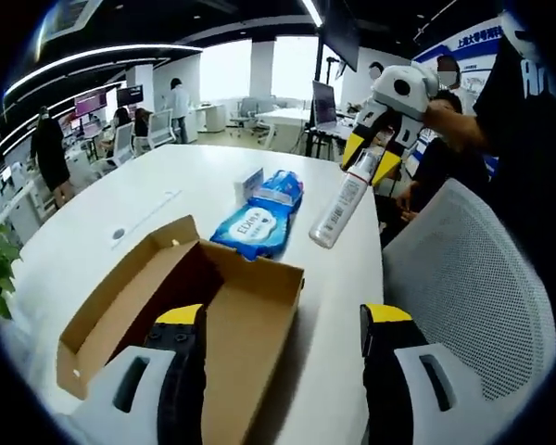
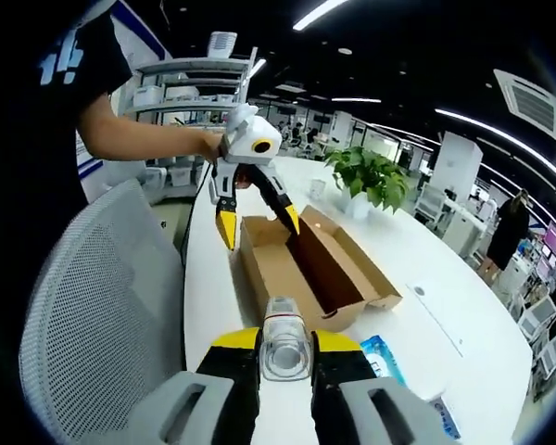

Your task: Operate the shoe box by opening the lid, removing the specified soft item, and placing it in the target area until the item is outside and the box remains undamaged.

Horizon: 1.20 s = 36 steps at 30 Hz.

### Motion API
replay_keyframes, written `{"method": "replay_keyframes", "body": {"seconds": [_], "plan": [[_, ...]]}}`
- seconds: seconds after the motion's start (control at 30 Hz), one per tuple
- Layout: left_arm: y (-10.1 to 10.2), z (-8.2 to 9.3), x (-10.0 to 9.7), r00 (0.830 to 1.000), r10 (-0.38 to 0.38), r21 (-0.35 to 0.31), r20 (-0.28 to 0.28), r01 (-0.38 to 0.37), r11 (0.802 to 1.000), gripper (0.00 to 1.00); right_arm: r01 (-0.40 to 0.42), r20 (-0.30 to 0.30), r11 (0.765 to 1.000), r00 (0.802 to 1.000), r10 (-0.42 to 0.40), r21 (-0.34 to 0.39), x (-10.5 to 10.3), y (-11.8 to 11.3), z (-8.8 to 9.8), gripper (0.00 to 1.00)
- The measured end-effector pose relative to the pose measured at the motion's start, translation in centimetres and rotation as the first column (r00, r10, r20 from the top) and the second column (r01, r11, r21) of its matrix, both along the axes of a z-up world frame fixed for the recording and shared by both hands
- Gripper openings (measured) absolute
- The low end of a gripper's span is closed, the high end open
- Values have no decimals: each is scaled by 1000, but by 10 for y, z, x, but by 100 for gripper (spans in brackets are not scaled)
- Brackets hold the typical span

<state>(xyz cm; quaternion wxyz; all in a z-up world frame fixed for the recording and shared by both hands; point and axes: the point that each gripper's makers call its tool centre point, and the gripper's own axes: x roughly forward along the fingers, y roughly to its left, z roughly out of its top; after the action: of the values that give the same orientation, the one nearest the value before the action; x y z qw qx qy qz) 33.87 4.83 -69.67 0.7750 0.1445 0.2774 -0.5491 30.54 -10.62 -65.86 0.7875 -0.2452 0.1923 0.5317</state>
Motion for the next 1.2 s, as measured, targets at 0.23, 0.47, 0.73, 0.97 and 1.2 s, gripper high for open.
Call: {"method": "replay_keyframes", "body": {"seconds": [0.23, 0.47, 0.73, 0.97, 1.2], "plan": [[26, -1, 8, 995, 103, -12, 4, -103, 995, 69, -5, 16, 1000, 1000, 5, -31, 13, -7, 3, 16], [50, -2, 14, 981, 192, -16, 17, -192, 981, 68, -7, 30, 998, 1000, 9, -68, 25, -15, 5, 16], [80, -6, 17, 951, 310, -25, 23, -309, 951, 65, -22, 48, 993, 998, 27, -114, 42, -22, 6, 16], [102, -10, 20, 907, 421, -37, 29, -420, 907, 61, -26, 62, 989, 997, 35, -144, 62, -29, 10, 16], [123, -20, 17, 860, 510, -23, 22, -510, 860, 57, -26, 69, 984, 997, 39, -178, 85, -39, 12, 16]]}}
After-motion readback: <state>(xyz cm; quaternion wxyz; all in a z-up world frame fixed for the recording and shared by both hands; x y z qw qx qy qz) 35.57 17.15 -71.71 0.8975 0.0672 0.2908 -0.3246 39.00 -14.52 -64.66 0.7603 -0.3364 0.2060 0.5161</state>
